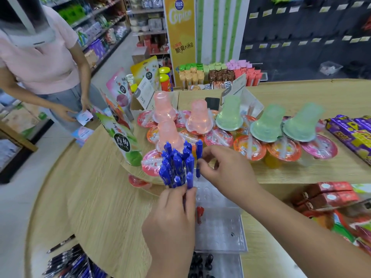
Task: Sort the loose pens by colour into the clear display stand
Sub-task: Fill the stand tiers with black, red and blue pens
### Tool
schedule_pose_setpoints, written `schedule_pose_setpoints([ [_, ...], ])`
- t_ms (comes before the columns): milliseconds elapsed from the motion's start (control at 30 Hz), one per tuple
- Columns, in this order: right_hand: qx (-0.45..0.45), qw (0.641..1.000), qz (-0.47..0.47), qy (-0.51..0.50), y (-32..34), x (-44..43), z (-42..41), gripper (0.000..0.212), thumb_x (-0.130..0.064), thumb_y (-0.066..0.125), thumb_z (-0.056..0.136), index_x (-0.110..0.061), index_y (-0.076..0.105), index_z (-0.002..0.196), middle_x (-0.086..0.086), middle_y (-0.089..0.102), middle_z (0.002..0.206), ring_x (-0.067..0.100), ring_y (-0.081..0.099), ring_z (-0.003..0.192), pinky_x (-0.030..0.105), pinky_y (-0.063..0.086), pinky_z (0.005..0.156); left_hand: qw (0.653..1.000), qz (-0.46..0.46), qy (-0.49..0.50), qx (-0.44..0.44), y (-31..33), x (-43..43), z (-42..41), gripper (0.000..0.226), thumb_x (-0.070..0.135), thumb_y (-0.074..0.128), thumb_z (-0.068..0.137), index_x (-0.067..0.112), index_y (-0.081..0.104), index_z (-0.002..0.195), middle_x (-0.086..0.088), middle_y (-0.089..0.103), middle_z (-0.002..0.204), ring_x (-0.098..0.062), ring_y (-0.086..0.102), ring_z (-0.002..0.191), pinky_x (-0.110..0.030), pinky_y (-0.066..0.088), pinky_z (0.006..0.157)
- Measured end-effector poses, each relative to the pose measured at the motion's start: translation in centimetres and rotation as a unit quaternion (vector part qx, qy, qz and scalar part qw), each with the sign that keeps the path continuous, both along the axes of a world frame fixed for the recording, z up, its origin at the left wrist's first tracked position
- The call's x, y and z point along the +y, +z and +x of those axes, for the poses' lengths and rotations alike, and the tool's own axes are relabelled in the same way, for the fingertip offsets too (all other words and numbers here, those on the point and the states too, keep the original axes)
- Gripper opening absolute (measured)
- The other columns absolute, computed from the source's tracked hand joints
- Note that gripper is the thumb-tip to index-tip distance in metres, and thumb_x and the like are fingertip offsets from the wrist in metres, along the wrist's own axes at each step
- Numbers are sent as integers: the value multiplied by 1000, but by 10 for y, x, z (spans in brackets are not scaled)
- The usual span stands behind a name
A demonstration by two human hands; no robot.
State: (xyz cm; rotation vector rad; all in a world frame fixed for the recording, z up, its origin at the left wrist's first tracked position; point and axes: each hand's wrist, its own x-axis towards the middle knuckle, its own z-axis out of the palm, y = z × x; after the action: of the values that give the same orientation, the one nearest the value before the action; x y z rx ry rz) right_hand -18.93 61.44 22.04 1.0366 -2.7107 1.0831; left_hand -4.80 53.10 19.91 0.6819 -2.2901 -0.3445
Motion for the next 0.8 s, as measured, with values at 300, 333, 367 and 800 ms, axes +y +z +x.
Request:
schedule_pose_setpoints([
  [300, -23, 1000, 6, -8, -4, 6, 4, 13, -39, 61, 85, -34, 64, 96, -22, 61, 85, -10, 52, 75, 18, 43, 63, 1000, 2, 9, 17, 4, 0, -1, 34, 48, 55, 88, 23, 69, 70, 7, 59, 62, -16, 55, 44, -24, 29, 37],
  [333, -24, 1000, 3, -10, -3, 9, 5, 15, -39, 62, 85, -33, 64, 99, -22, 61, 86, -10, 52, 75, 18, 43, 63, 1000, 7, 6, 13, 5, -1, 0, 33, 48, 55, 89, 24, 68, 70, 8, 59, 62, -14, 53, 44, -23, 28, 38],
  [367, -24, 1000, -1, -14, -3, 12, 6, 18, -38, 64, 85, -32, 64, 102, -21, 61, 86, -10, 51, 74, 18, 42, 63, 1000, 10, 3, 8, 5, -2, 1, 33, 48, 55, 89, 24, 68, 69, 9, 58, 62, -13, 52, 44, -22, 26, 38],
  [800, -87, 993, -79, 23, -10, 50, 153, 11, -40, 63, 83, -38, 64, 94, -22, 62, 86, 8, 54, 57, 11, 39, 54, 994, 110, 19, -13, -15, -51, 92, 26, 48, 63, 88, 25, 73, 79, 19, 62, 73, -1, 51, 56, -16, 36, 47],
])
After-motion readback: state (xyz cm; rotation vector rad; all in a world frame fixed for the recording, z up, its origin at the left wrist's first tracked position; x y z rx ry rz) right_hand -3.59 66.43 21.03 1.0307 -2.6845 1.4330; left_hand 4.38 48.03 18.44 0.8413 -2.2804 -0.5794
